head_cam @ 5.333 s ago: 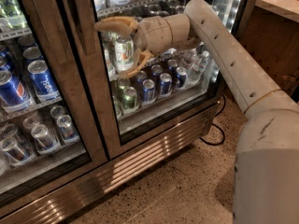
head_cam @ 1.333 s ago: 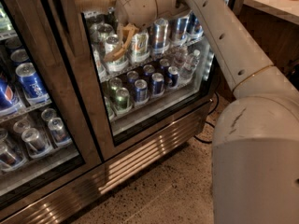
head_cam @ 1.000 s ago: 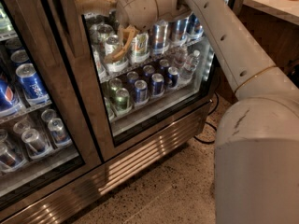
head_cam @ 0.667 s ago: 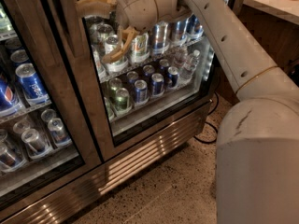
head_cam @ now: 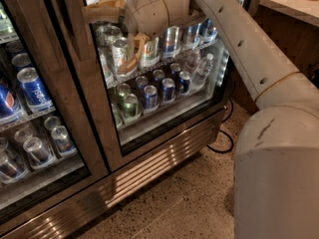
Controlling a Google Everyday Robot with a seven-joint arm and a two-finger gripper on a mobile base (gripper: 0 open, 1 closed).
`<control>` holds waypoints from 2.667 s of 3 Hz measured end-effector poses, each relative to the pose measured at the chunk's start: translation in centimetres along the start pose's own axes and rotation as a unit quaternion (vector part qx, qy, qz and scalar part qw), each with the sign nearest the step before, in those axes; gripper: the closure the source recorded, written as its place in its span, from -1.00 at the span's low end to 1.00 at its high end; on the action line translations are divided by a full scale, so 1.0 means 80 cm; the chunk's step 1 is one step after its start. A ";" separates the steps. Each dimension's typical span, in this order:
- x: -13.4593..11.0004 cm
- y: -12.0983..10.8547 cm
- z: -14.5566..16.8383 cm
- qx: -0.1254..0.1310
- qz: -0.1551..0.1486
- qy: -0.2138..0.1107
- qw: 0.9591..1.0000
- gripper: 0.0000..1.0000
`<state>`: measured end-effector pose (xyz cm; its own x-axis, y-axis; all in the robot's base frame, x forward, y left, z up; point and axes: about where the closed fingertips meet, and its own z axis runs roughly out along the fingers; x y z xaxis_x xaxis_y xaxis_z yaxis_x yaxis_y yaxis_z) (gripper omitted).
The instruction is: Open right fridge door
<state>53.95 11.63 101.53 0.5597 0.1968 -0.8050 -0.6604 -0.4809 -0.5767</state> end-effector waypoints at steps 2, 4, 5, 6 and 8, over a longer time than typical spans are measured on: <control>-0.009 0.012 0.001 0.000 0.000 0.000 1.000 -1.00; -0.011 0.010 0.004 -0.001 -0.004 -0.002 1.000 -1.00; -0.004 0.017 0.004 -0.008 0.006 -0.001 1.000 -0.94; -0.007 0.021 0.005 -0.008 0.006 -0.001 1.000 -0.88; -0.013 0.018 0.007 -0.011 0.000 0.000 1.000 -1.00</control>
Offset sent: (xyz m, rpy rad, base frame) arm 0.0150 0.0129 0.0058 0.0460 -0.0308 -0.0040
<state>52.12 11.20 101.48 0.5595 0.1961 -0.8053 -0.6497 -0.4995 -0.5730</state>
